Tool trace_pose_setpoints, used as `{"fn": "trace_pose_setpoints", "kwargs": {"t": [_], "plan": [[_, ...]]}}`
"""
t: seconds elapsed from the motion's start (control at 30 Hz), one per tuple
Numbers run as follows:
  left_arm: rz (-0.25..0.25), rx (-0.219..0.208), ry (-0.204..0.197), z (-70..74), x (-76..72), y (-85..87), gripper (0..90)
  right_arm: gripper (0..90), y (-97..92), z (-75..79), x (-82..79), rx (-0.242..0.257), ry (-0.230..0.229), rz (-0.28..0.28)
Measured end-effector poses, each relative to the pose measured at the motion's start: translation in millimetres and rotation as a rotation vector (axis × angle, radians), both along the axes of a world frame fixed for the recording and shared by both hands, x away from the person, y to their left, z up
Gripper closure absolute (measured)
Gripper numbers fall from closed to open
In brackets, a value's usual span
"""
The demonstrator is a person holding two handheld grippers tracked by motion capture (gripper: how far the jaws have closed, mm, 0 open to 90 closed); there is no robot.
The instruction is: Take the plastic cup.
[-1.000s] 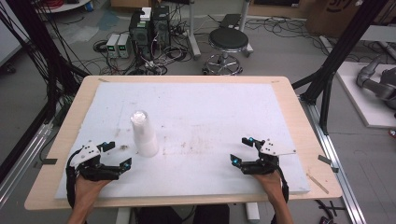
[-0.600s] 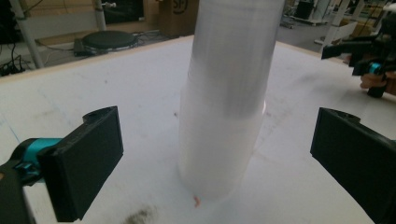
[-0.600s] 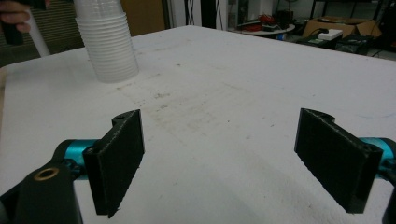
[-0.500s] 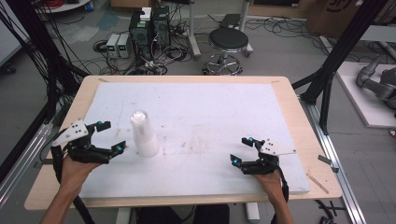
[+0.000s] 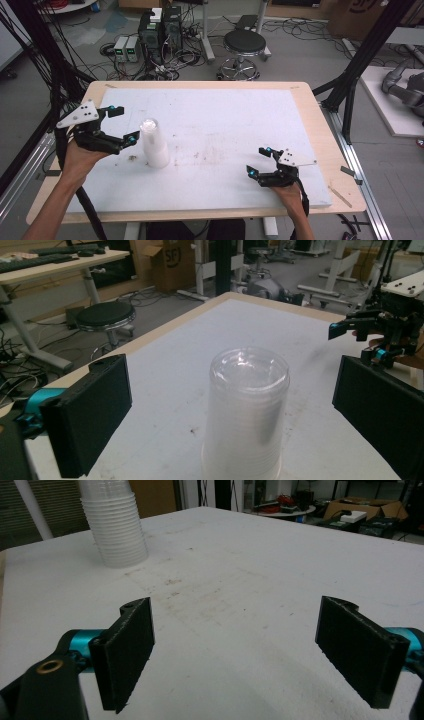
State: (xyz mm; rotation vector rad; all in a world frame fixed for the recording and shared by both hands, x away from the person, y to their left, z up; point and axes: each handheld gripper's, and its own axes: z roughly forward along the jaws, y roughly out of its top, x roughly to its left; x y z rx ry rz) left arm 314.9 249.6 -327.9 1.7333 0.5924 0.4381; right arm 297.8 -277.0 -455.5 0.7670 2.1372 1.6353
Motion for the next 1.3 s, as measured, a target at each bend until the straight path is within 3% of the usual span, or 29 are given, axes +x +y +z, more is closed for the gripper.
{"fn": "trace_pose_setpoints", "kwargs": {"t": [0.13,0.3,0.5,0.7,0.83,0.87,0.97,1.3], "plan": [[-0.086,0.041,0.055,5.4,15.2,-8.9,2.4,16.0,0.2,0.0,-0.1,-0.001,0.002,0.000],[-0.142,0.117,0.104,4.0,28.9,-21.6,2.4,16.0,0.6,0.1,0.2,-0.006,0.005,0.002],[-0.175,0.236,0.163,-5.0,37.5,-35.5,2.4,16.0,1.4,0.1,0.3,-0.012,0.001,0.003],[-0.188,0.281,0.189,-9.7,40.8,-44.6,2.4,16.0,0.9,0.1,0.1,-0.009,0.007,0.002],[-0.196,0.345,0.213,-12.6,42.3,-47.5,2.5,16.0,1.4,0.2,-0.2,-0.013,0.003,0.003],[-0.191,0.341,0.216,-13.2,42.3,-48.0,2.5,16.0,1.4,0.1,-0.1,-0.013,0.002,0.003],[-0.212,0.327,0.220,-12.8,42.8,-47.1,14.9,16.0,1.1,0.1,0.0,-0.010,0.005,0.002],[-0.199,0.355,0.244,-13.3,45.1,-48.7,17.2,16.0,1.0,0.1,0.1,-0.009,0.006,0.003]]}}
